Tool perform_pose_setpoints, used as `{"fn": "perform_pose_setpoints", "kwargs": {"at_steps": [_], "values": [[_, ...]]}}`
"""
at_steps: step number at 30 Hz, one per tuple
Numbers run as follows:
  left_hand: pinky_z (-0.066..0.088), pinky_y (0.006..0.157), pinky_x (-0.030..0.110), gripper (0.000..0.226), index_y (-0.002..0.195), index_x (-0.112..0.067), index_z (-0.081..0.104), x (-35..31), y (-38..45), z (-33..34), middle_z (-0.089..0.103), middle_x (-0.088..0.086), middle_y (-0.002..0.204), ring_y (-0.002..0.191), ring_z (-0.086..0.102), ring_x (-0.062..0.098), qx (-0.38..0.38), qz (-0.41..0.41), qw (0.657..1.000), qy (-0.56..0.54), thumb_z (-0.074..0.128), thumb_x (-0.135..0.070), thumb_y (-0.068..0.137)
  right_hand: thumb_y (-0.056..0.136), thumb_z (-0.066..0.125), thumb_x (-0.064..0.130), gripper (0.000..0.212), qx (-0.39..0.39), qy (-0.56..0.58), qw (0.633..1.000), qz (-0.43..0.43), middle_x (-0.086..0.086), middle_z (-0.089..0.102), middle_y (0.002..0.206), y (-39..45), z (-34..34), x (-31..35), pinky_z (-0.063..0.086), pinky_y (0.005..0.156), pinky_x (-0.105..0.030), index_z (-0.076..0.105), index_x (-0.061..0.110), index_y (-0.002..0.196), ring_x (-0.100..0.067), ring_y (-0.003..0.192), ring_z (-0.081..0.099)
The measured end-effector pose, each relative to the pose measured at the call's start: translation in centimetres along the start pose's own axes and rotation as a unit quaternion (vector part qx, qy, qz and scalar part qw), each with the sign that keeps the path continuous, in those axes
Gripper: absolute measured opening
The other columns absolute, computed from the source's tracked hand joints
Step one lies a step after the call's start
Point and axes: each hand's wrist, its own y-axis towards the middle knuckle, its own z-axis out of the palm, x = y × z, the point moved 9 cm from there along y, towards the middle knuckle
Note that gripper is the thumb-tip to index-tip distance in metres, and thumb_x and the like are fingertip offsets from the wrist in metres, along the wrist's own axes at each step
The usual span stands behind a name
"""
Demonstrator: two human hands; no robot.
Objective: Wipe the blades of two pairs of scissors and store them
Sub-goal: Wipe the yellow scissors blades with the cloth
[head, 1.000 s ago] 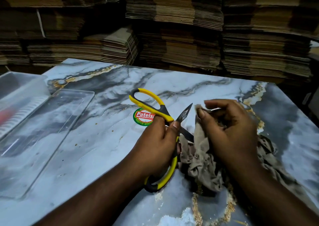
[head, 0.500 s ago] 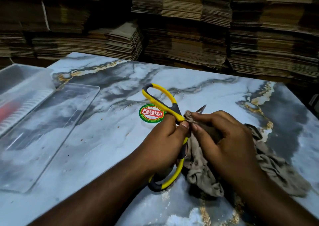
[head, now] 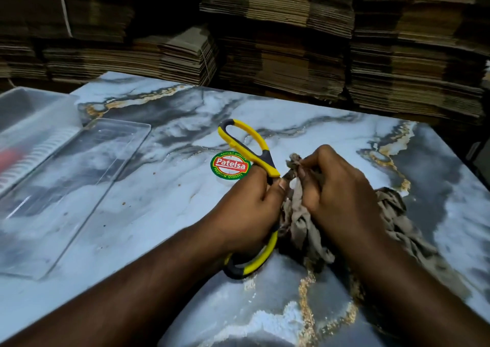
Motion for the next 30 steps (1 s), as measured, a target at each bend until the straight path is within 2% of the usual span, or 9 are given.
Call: {"fn": "perform_pose_setpoints", "kwargs": {"at_steps": [5, 10, 13, 15, 18, 21, 23, 26, 30], "values": [[0.035, 0.055, 0.017, 0.018, 0.091, -0.027, 0.048, -0.5, -0.3, 0.1, 0.051, -0.011, 0.071, 0.06, 0.052, -0.006, 0.003, 0.014, 1.0, 0.014, 0.051, -0.032, 0.108, 0.099, 0.059, 0.025, 0.008, 0.031, 0.028, 0.997, -0.058, -0.001, 0.066, 0.089, -1.3, 0.3, 1.5, 0.051, 0.064, -0.044, 0.057, 0.018, 0.095, -0.03, 0.082, 0.063], [0.048, 0.067, 0.035, 0.022, 0.102, -0.014, 0.052, 0.0, -0.2, 0.3, 0.062, -0.004, 0.074, 0.065, 0.056, 0.009, 0.023, -0.015, 1.0, -0.008, 0.049, -0.035, 0.109, 0.101, 0.066, 0.026, 0.012, 0.016, 0.049, 0.998, 0.042, 0.005, 0.068, 0.09, 0.4, -0.3, -2.0, 0.05, 0.065, -0.038, 0.056, 0.025, 0.095, -0.024, 0.084, 0.066], [0.044, 0.066, 0.036, 0.022, 0.098, -0.018, 0.052, 0.2, -0.1, 0.2, 0.053, -0.007, 0.073, 0.065, 0.049, 0.007, 0.008, -0.017, 1.0, 0.014, 0.05, -0.038, 0.108, 0.101, 0.061, 0.025, 0.005, 0.044, 0.068, 0.996, -0.028, 0.004, 0.073, 0.097, -0.8, 0.3, 0.5, 0.056, 0.073, -0.043, 0.061, 0.022, 0.098, -0.025, 0.094, 0.071], [0.041, 0.063, 0.031, 0.021, 0.093, -0.02, 0.05, 0.3, 0.0, 0.2, 0.05, -0.01, 0.069, 0.058, 0.046, 0.001, 0.009, -0.015, 1.0, 0.006, 0.051, -0.035, 0.108, 0.099, 0.061, 0.027, 0.004, 0.047, 0.043, 0.997, -0.043, 0.005, 0.072, 0.095, -1.0, 0.3, 0.8, 0.056, 0.07, -0.044, 0.061, 0.024, 0.097, -0.026, 0.091, 0.07], [0.041, 0.055, 0.017, 0.021, 0.093, -0.017, 0.05, 0.2, 0.1, 0.0, 0.057, -0.015, 0.058, 0.052, 0.05, -0.004, 0.017, -0.025, 1.0, -0.004, 0.051, -0.031, 0.109, 0.101, 0.067, 0.03, 0.009, 0.026, 0.05, 0.998, 0.037, 0.008, 0.073, 0.09, 0.3, -0.1, -1.7, 0.056, 0.07, -0.044, 0.06, 0.028, 0.096, -0.021, 0.087, 0.069], [0.056, 0.064, 0.036, 0.026, 0.1, -0.012, 0.05, 0.2, 0.1, 0.2, 0.07, -0.002, 0.067, 0.056, 0.064, 0.01, 0.037, -0.041, 0.998, -0.025, 0.048, -0.035, 0.11, 0.103, 0.066, 0.034, 0.004, 0.024, 0.12, 0.989, 0.089, 0.013, 0.075, 0.094, 0.1, -0.1, -3.3, 0.058, 0.077, -0.043, 0.063, 0.031, 0.101, -0.009, 0.091, 0.071], [0.057, 0.059, 0.043, 0.028, 0.104, -0.006, 0.047, 0.3, 0.0, 0.2, 0.071, 0.011, 0.069, 0.051, 0.066, 0.021, 0.038, -0.051, 0.996, -0.067, 0.045, -0.033, 0.112, 0.104, 0.064, 0.031, 0.002, -0.004, 0.183, 0.975, 0.127, 0.014, 0.073, 0.096, -0.2, -1.5, -4.6, 0.057, 0.078, -0.036, 0.063, 0.032, 0.102, -0.001, 0.09, 0.069], [0.06, 0.061, 0.057, 0.03, 0.111, 0.0, 0.048, 0.6, 0.0, -0.6, 0.066, 0.011, 0.062, 0.053, 0.063, 0.034, 0.014, -0.073, 0.986, -0.148, 0.044, -0.03, 0.113, 0.103, 0.064, 0.022, 0.009, -0.037, 0.31, 0.935, 0.17, 0.009, 0.074, 0.092, -0.4, -4.2, -6.5, 0.057, 0.073, -0.021, 0.065, 0.029, 0.098, -0.005, 0.085, 0.069], [0.06, 0.066, 0.058, 0.029, 0.107, -0.004, 0.049, 0.7, 0.1, -0.6, 0.068, 0.008, 0.062, 0.055, 0.065, 0.031, 0.018, -0.078, 0.989, -0.122, 0.045, -0.032, 0.112, 0.101, 0.07, 0.025, 0.01, -0.068, 0.203, 0.966, 0.148, 0.013, 0.076, 0.096, -0.4, -5.9, -6.5, 0.058, 0.073, -0.031, 0.069, 0.036, 0.102, -0.012, 0.089, 0.073]]}}
